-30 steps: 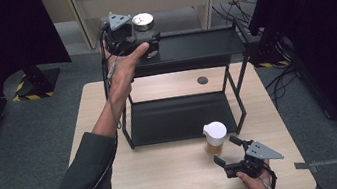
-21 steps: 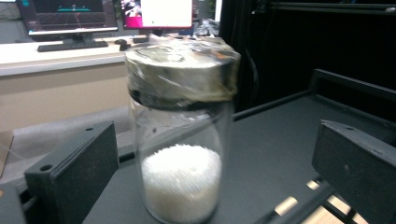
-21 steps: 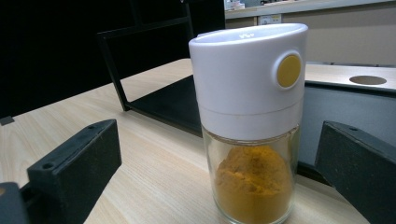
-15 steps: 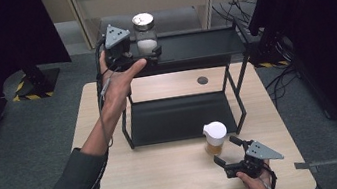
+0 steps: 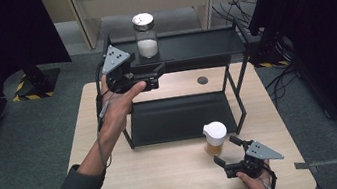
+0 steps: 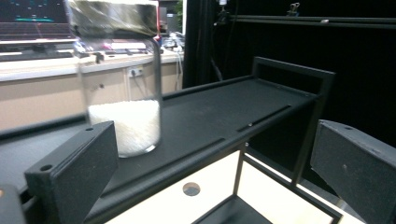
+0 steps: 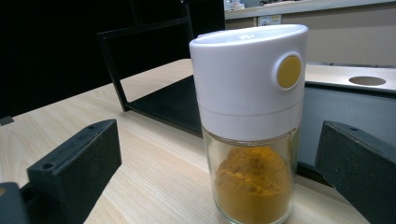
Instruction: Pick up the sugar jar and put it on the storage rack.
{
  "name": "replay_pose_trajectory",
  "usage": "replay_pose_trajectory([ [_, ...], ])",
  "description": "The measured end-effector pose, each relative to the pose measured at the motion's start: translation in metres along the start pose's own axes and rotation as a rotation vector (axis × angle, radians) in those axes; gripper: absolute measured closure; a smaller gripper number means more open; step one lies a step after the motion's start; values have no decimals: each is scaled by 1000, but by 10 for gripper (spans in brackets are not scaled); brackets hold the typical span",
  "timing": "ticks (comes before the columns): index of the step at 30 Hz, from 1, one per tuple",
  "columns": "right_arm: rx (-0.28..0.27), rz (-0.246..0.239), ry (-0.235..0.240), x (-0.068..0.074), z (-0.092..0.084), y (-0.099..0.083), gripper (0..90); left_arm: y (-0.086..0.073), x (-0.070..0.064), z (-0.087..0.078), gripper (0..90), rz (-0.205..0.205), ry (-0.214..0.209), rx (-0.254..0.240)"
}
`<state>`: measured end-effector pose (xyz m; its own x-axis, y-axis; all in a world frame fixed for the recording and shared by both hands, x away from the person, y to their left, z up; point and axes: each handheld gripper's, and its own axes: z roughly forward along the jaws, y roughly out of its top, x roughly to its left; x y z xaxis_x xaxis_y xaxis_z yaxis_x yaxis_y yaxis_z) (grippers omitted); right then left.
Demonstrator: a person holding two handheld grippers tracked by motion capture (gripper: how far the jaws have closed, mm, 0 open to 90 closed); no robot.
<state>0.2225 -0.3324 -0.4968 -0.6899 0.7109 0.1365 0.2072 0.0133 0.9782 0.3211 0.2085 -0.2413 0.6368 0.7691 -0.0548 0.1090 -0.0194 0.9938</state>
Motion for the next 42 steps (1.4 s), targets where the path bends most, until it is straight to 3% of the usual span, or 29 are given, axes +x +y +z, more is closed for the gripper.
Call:
replay_pose_trajectory([
  [14,0,0,0,0,0,0,6,-30,-8,-9,2,3,-59,-9],
  [25,-1,1,0,1,0,0,6,-69,-22,-22,3,-14,-129,-35],
  [42,0,-4,2,1,0,0,6,-110,-36,-37,5,0,-170,-50],
])
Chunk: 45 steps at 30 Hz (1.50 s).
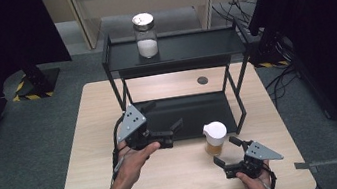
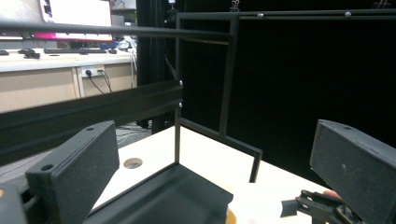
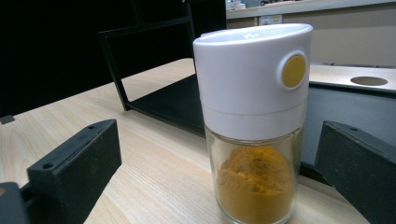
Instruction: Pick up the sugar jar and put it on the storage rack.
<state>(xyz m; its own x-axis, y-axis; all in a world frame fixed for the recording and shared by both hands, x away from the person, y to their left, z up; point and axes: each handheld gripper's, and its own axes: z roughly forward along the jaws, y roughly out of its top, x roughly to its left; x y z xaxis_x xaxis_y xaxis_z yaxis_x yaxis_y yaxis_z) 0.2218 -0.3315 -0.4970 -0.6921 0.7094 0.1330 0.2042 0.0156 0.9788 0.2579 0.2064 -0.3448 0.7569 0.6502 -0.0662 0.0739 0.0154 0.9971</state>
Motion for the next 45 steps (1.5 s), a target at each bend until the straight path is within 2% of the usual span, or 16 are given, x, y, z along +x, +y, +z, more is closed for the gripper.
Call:
replay_pose_trajectory([
  [4,0,2,0,0,0,0,6,-13,-3,-2,5,-2,-13,4],
  [8,-1,1,0,0,0,0,6,-25,-5,-2,5,18,-22,26],
  [11,0,2,0,0,0,0,6,-32,-4,-1,5,13,-24,45],
  [16,-1,3,0,0,0,0,6,-45,-4,-4,5,15,-23,49],
  [29,0,1,1,0,0,0,6,-79,-2,-9,5,-16,-37,79],
  [45,-1,-1,2,0,0,0,6,-117,-9,-15,5,-8,-58,83],
])
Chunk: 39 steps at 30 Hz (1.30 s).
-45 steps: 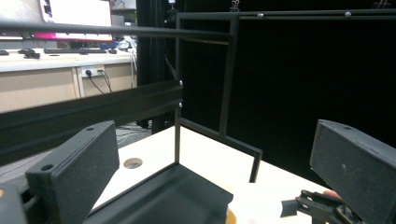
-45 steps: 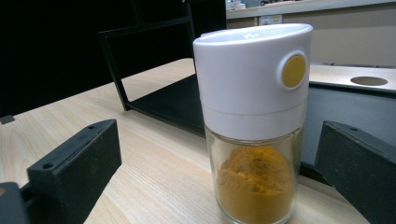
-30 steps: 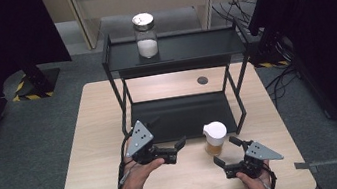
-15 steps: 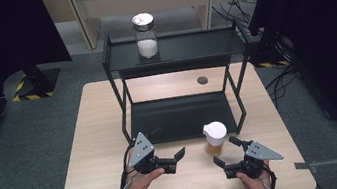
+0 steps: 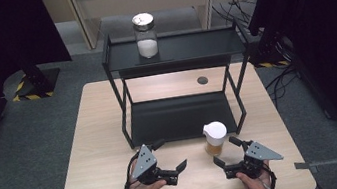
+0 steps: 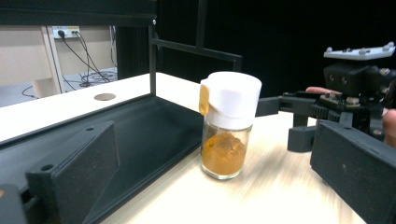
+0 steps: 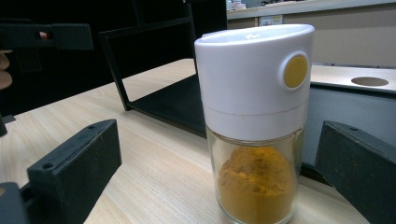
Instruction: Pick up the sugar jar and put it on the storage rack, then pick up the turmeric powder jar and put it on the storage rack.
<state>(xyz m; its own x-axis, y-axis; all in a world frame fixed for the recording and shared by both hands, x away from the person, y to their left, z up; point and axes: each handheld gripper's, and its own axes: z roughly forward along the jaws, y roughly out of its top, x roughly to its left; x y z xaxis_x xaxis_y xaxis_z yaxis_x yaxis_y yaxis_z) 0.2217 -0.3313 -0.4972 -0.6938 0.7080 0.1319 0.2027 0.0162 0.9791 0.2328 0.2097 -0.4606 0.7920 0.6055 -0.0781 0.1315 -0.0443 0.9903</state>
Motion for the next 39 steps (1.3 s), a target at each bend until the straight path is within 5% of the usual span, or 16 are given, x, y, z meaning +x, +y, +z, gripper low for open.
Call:
replay_pose_trajectory([
  [8,0,-1,2,0,0,0,7,-16,3,-2,5,-23,-15,7],
  [39,-3,0,9,-1,-1,0,6,-32,5,-11,5,-31,-34,-5],
])
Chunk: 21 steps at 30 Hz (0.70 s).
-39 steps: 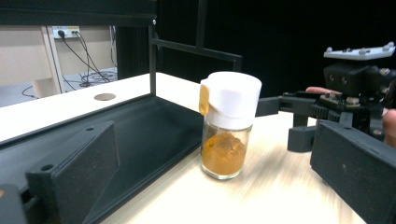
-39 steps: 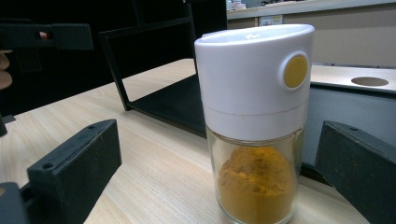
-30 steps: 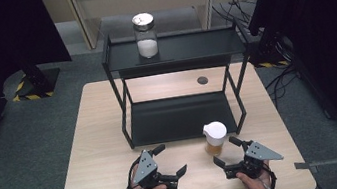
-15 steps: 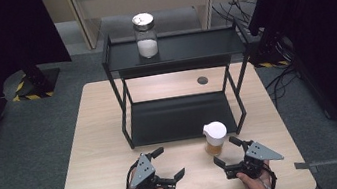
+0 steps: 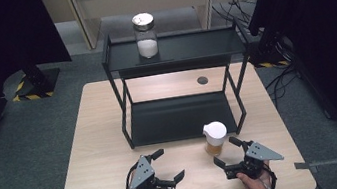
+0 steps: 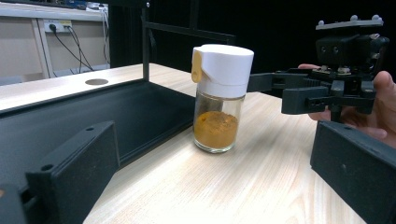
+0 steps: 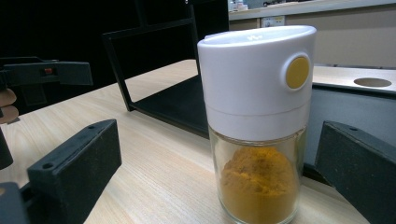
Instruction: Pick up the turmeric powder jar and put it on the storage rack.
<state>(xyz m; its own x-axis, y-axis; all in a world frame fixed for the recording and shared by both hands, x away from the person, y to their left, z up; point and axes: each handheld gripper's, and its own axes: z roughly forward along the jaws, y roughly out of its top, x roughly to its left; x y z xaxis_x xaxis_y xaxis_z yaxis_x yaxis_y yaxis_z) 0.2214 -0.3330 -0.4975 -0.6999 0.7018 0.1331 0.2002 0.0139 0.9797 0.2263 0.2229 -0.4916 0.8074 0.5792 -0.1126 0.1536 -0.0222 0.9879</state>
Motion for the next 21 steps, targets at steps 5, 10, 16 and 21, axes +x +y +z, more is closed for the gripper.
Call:
replay_pose_trajectory([
  [5,-4,1,-2,-1,0,0,6,0,0,0,5,-1,3,3],
  [10,-5,0,-5,0,0,0,6,-1,1,1,5,-10,-3,8],
  [16,-8,-1,-14,0,-1,0,6,-1,0,0,5,-10,-3,7],
  [21,-12,-13,-24,1,-1,1,6,-2,0,0,5,-7,-2,8],
])
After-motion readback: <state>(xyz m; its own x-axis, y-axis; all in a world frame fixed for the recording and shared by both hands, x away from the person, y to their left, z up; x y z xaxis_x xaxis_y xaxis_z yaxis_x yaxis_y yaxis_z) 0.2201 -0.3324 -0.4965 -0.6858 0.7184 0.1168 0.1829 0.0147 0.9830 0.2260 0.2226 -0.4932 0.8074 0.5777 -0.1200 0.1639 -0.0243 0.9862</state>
